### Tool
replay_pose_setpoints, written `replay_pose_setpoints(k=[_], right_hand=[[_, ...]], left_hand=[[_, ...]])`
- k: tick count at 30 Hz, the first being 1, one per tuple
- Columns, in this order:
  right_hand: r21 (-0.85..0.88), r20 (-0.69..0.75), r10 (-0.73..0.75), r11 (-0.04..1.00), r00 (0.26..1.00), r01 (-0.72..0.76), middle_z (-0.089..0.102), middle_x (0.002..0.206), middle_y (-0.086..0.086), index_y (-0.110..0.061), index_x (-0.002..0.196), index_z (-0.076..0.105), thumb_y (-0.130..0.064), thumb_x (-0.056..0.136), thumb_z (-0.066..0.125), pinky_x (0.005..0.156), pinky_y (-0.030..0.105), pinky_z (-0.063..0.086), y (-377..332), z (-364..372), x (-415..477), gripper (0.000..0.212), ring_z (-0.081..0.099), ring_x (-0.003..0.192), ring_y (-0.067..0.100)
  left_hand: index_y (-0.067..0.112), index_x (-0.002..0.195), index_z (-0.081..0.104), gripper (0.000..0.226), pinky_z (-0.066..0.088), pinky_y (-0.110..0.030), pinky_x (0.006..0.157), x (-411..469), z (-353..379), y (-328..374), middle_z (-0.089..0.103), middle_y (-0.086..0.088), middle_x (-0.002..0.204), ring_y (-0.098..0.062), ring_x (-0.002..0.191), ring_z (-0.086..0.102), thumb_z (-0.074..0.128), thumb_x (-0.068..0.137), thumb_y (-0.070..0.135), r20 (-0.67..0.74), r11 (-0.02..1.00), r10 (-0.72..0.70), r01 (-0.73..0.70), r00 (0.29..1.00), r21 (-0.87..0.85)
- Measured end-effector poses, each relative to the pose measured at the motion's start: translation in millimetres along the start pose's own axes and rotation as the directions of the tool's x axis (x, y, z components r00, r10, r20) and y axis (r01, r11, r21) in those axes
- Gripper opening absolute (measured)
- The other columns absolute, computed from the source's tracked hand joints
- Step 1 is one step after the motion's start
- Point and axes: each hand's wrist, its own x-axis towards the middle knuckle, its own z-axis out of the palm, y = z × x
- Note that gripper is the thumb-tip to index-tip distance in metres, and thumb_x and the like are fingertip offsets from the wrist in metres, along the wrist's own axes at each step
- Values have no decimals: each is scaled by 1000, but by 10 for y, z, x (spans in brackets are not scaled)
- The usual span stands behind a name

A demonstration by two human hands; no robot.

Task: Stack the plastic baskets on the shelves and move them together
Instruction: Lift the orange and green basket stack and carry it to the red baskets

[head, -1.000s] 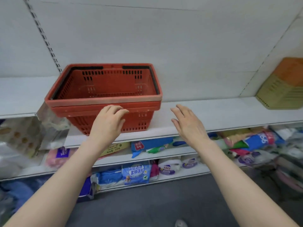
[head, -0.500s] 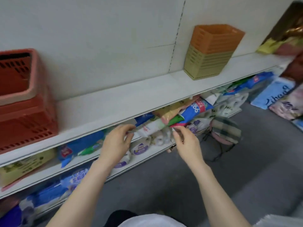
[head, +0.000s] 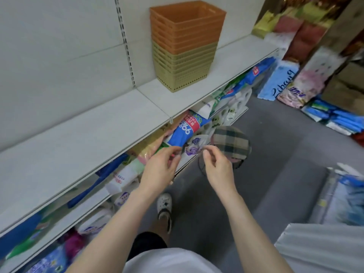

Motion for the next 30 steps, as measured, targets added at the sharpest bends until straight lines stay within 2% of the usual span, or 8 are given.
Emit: replay_pose_setpoints(k=[3, 10, 16, 19, 22, 25, 28, 30], right_hand=[[3, -60, 8, 1000, 998, -7, 72, 104, 0, -18, 115, 67, -26, 100, 51, 85, 31, 49, 49, -54, 650, 23, 65, 97, 15], [4, -170, -6, 1000, 985, 7, 70, 113, -1, -20, 123, 62, -32, 102, 47, 90, 36, 53, -77, -172, 2155, 29, 64, 102, 14], [6, -221, -57, 998, 974, 60, 65, 109, -2, -18, 133, 54, -31, 102, 47, 88, 32, 48, -175, -435, 3404, 35, 60, 97, 13], [56, -202, -57, 996, 978, 70, 60, 125, 7, -19, 142, 45, -37, 101, 45, 90, 34, 46, -246, -584, 4219, 44, 60, 102, 19], [124, -150, -72, 988, 986, 91, 48, 143, 14, -18, 150, 33, -46, 101, 43, 103, 37, 42, -351, -655, 5011, 57, 53, 125, 27], [227, -13, -46, 973, 999, 48, 34, 157, 10, -24, 155, 24, -61, 97, 37, 112, 36, 33, -444, -707, 5659, 70, 39, 141, 24], [327, 144, -92, 944, 985, 40, 41, 154, -1, -32, 153, 27, -77, 88, 32, 115, 42, 32, -406, -705, 6036, 79, 42, 138, 16], [426, 245, -116, 905, 963, 1, 50, 146, -10, -43, 144, 38, -83, 84, 32, 114, 43, 36, -293, -621, 6169, 73, 49, 130, 8]], left_hand=[[26, 118, 64, 33, 52, -33, 84, 694, 119, 49, 68, 4, 118, -15, 99, 64, 51, 90, 38, 15, 999, 37, -37, 999, 10], [30, 119, 62, 26, 54, -35, 83, 2319, 147, 266, 66, 9, 114, -8, 91, 62, 52, 95, 29, -39, 991, 63, -67, 997, -113], [15, 135, 48, 44, 50, -43, 92, 3344, 102, 366, 46, -6, 128, -18, 104, 56, 56, 93, 25, -431, 970, 85, -174, 898, -170], [15, 146, 30, 67, 42, -48, 104, 3763, 64, 275, 32, -11, 144, -24, 126, 46, 56, 92, 44, -561, 976, 9, -129, 827, -174], [21, 152, 14, 91, 33, -53, 113, 4157, 56, 201, 19, -9, 158, -27, 143, 30, 53, 84, 66, -521, 967, -166, 34, 837, -253], [25, 150, 19, 83, 43, -41, 107, 4431, 111, 255, 42, 1, 150, -12, 132, 47, 59, 85, 58, -439, 910, -224, 25, 870, -414], [31, 150, 17, 79, 46, -18, 95, 4559, 277, 260, 55, 8, 139, 1, 120, 55, 62, 87, 46, -493, 909, -226, 0, 840, -417], [27, 152, 15, 84, 47, -16, 96, 4603, 380, 238, 57, 6, 137, 2, 119, 56, 64, 86, 44, -517, 904, -266, 25, 814, -427]])
